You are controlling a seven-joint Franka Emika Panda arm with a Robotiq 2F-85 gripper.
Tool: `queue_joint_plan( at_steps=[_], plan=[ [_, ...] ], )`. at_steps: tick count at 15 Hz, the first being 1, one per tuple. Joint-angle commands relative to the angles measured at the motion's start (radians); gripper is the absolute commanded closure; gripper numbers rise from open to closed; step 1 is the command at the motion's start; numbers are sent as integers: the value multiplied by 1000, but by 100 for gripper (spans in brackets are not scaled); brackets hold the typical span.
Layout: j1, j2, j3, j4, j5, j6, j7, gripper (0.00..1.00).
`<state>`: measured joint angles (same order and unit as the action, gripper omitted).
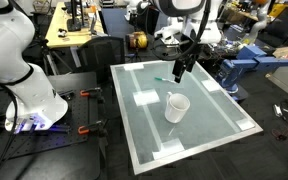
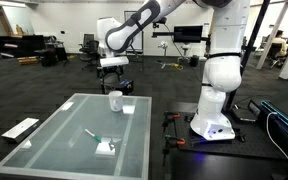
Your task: Move the white mug to the left, put the green pen inside the mug
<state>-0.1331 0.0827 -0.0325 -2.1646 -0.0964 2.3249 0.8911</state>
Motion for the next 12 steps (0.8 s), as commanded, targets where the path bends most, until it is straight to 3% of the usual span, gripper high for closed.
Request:
queue_joint_plan(
  at_steps=[1, 12],
  plan=[
    [24, 58, -38, 48, 34, -6, 23, 0],
    [42, 216, -90, 66, 113, 191, 21, 0]
  ],
)
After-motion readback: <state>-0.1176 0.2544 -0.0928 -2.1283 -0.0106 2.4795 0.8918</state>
